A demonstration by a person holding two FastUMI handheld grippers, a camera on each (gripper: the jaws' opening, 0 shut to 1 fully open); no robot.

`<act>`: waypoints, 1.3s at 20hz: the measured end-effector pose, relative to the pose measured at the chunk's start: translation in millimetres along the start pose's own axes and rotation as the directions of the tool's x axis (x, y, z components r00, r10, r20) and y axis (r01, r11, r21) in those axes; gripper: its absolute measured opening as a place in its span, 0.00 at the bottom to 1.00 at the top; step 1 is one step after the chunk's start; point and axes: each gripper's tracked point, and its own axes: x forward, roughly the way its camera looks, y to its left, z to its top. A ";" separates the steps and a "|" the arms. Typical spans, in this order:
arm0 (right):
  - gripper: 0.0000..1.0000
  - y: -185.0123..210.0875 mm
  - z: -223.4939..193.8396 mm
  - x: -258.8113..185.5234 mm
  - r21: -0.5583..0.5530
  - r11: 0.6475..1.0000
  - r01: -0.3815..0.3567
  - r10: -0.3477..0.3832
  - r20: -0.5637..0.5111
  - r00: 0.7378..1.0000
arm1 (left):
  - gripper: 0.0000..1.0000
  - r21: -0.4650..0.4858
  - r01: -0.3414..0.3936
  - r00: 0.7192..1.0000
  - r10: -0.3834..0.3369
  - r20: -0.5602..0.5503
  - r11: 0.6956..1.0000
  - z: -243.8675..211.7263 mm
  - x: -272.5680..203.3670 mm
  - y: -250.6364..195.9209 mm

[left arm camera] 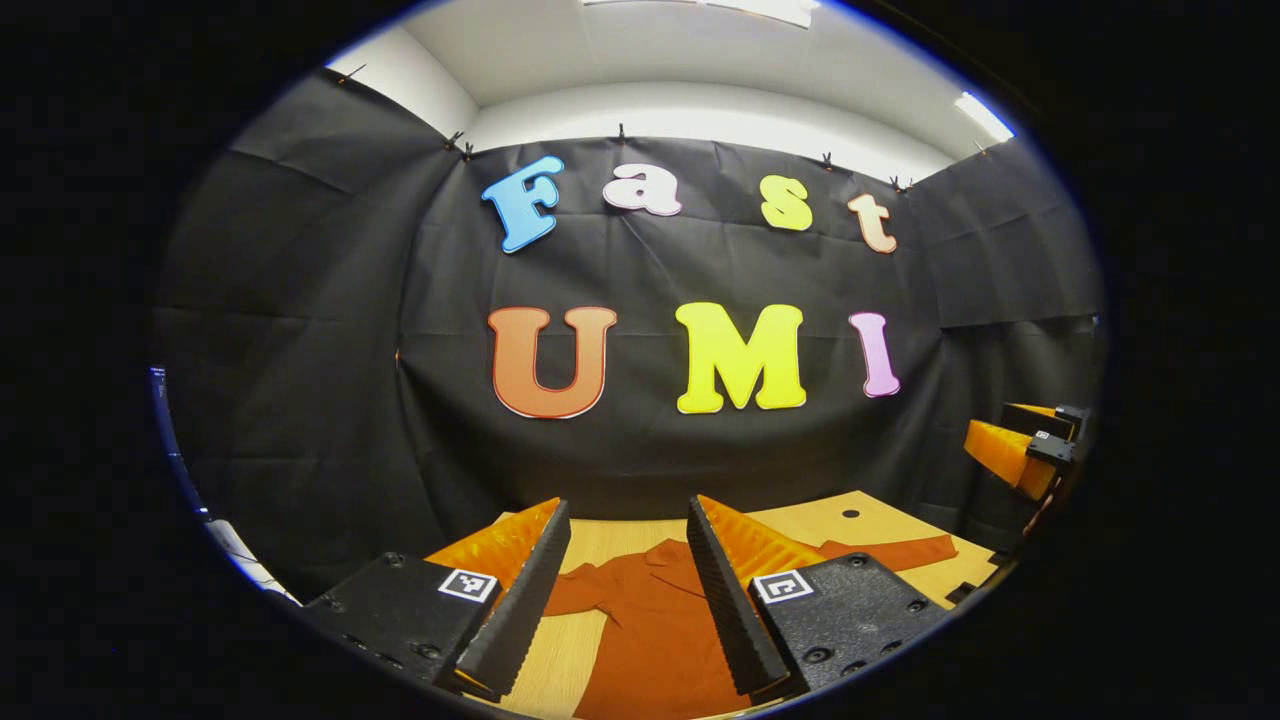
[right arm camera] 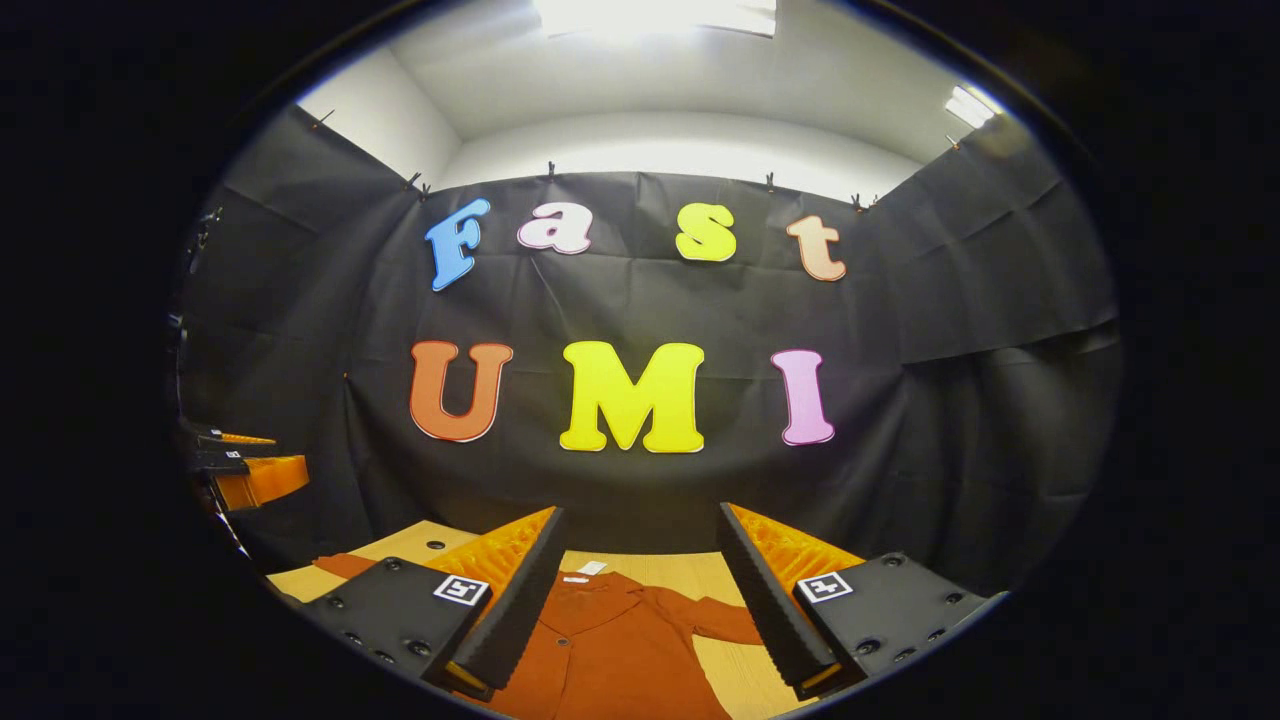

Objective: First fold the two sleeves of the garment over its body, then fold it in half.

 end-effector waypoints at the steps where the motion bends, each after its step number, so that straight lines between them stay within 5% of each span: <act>1: 0.95 0.8 0.0 0.0 0.000 1.000 -0.001 0.001 -0.003 1.000 | 0.78 0.000 0.000 1.000 0.000 0.005 1.000 1.5 -1.2 0.2; 20: 0.95 -15.9 14.2 -2.2 -0.019 1.000 0.024 -0.024 0.017 1.000 | 0.78 -0.002 0.043 0.999 -0.043 -0.006 0.999 -0.4 3.9 -17.2; 26: 0.95 -64.7 14.0 19.1 -0.026 0.996 0.086 -0.087 -0.002 0.996 | 0.78 -0.011 0.057 0.998 -0.057 -0.030 0.998 -8.3 11.2 -28.9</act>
